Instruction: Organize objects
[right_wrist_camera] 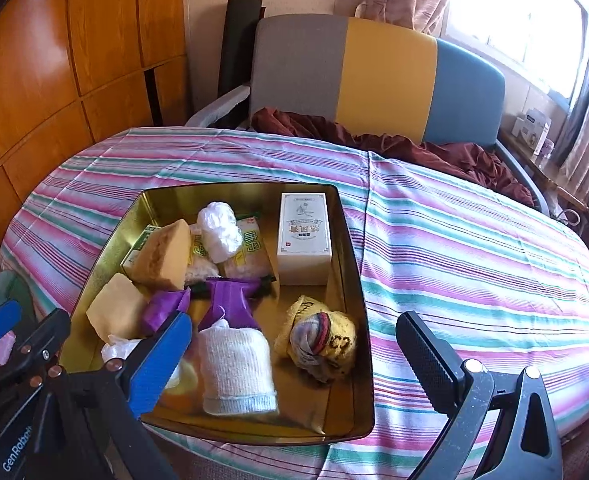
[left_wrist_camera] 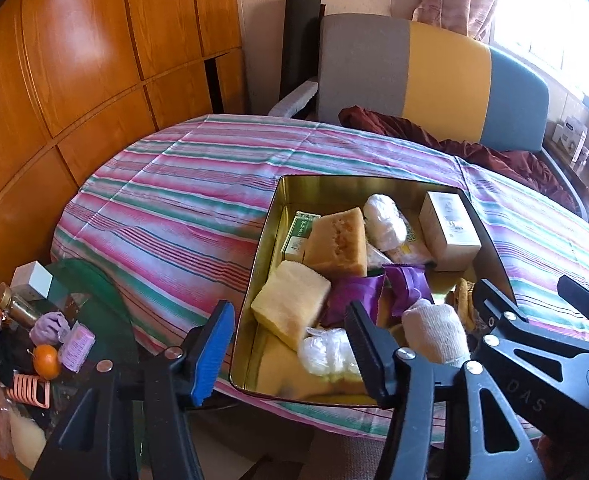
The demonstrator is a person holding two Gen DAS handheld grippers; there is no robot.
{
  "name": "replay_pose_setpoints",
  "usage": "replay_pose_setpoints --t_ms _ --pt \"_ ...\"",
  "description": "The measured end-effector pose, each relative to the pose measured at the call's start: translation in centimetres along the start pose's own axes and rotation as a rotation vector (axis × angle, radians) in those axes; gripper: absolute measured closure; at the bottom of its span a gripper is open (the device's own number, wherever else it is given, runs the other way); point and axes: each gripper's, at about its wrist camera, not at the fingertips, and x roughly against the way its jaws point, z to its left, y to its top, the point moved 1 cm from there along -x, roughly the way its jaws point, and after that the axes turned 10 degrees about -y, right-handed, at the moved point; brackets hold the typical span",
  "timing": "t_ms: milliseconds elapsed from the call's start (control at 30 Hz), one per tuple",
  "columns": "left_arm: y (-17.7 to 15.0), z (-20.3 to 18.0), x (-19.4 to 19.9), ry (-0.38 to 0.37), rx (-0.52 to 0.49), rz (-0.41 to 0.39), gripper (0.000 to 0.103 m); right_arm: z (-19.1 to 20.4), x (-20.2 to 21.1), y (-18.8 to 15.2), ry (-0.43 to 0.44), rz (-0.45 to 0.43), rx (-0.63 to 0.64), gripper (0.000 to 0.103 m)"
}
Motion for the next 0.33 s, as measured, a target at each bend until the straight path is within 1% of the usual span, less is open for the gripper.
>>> replay_pose_setpoints --t_ms 133,200,267,333 --pt "0.06 0.21 0.07 0.001 0.010 -0.005 0.050 -0.03 0.00 0.02 -0.002 -0.001 -0.002 0.000" --pt "0.07 0.29 0.00 -0.004 0.011 -0.007 0.055 -0.02 -0.03 0.00 -0.001 0.000 0.002 0.000" --pt "0.03 0.35 0.02 0.015 0.010 -0.015 0.055 0.01 -0.06 -0.02 -0.003 -0.001 0.000 0.000" --pt "0.08 0.41 -0.07 0.012 0.012 -0.014 0.055 0.10 -0.13 -0.03 0.000 0.002 0.003 0.000"
